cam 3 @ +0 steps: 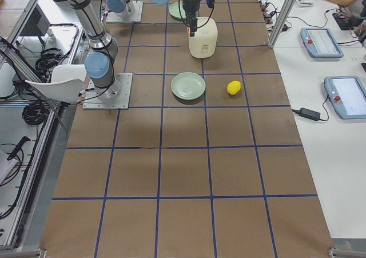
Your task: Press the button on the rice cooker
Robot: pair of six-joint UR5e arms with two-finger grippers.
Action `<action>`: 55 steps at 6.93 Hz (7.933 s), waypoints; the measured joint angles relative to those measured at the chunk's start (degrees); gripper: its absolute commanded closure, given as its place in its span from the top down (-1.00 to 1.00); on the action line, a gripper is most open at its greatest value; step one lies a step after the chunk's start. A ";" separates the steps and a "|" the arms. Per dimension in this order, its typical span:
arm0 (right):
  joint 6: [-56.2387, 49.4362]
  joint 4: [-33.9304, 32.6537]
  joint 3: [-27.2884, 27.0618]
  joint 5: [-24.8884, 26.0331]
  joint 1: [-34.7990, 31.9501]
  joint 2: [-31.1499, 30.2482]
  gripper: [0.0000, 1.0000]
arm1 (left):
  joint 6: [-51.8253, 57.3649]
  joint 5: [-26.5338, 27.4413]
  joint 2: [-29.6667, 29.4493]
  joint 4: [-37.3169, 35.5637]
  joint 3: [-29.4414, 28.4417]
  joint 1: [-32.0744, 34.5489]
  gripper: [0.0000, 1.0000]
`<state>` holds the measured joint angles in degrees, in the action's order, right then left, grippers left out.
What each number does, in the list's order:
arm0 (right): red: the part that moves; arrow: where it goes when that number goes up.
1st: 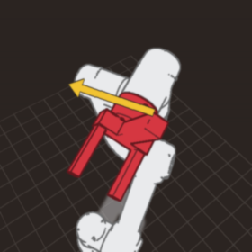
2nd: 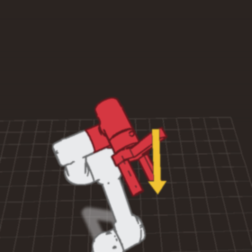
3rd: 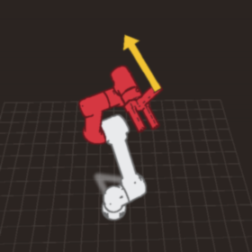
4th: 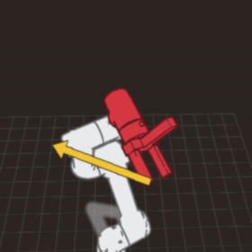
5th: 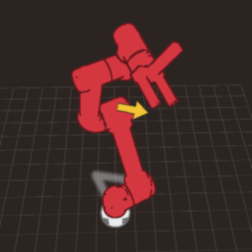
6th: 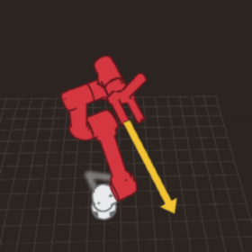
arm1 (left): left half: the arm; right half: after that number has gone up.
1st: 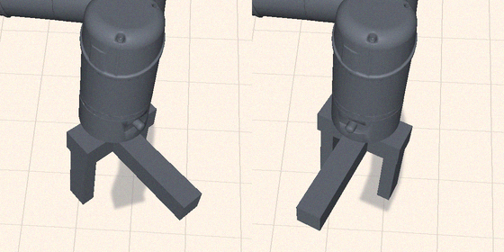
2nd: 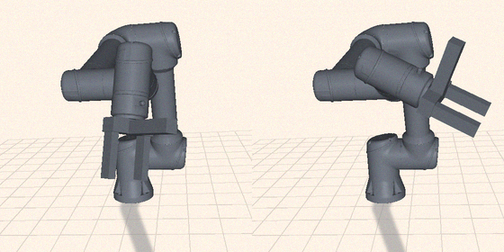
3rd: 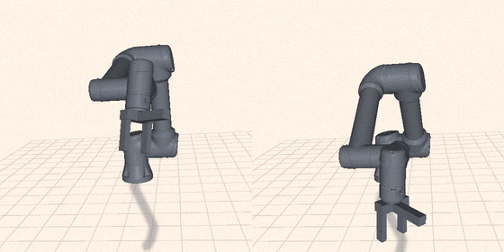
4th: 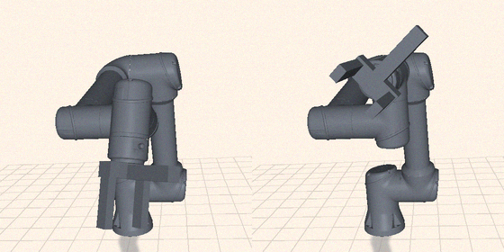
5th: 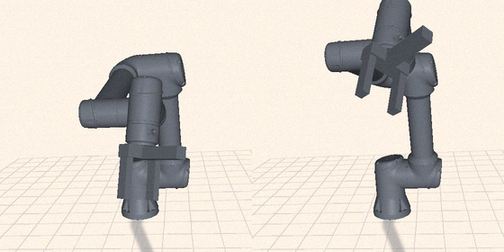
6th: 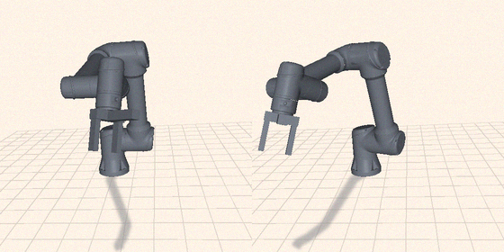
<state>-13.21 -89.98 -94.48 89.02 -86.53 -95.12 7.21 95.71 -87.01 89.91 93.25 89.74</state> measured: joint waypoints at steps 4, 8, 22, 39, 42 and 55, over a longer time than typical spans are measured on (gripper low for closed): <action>0.18 -0.48 -0.50 -0.67 -0.10 0.01 1.00 | 0.00 0.00 0.00 0.00 0.00 0.00 1.00; 0.26 -1.33 -0.68 -0.47 -0.13 -0.22 1.00 | 0.00 0.00 0.00 0.00 0.00 0.00 1.00; 1.39 -14.14 -6.56 -4.10 -0.17 -0.19 1.00 | 0.00 0.00 0.00 0.00 0.00 0.00 1.00; 5.46 -8.22 3.09 -7.12 -0.90 6.76 -0.85 | 0.00 0.00 0.00 0.00 -0.01 0.00 1.00; 10.25 -12.95 3.23 -6.35 -6.87 11.31 -0.86 | 0.00 0.00 0.00 0.00 0.00 0.00 1.00; 16.46 -19.84 2.43 -3.43 -14.95 18.86 -0.86 | 0.00 0.00 0.00 0.00 0.00 0.00 1.00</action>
<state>3.25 -109.81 -92.06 85.58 -101.48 -76.27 7.21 95.71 -87.01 89.91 93.25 89.74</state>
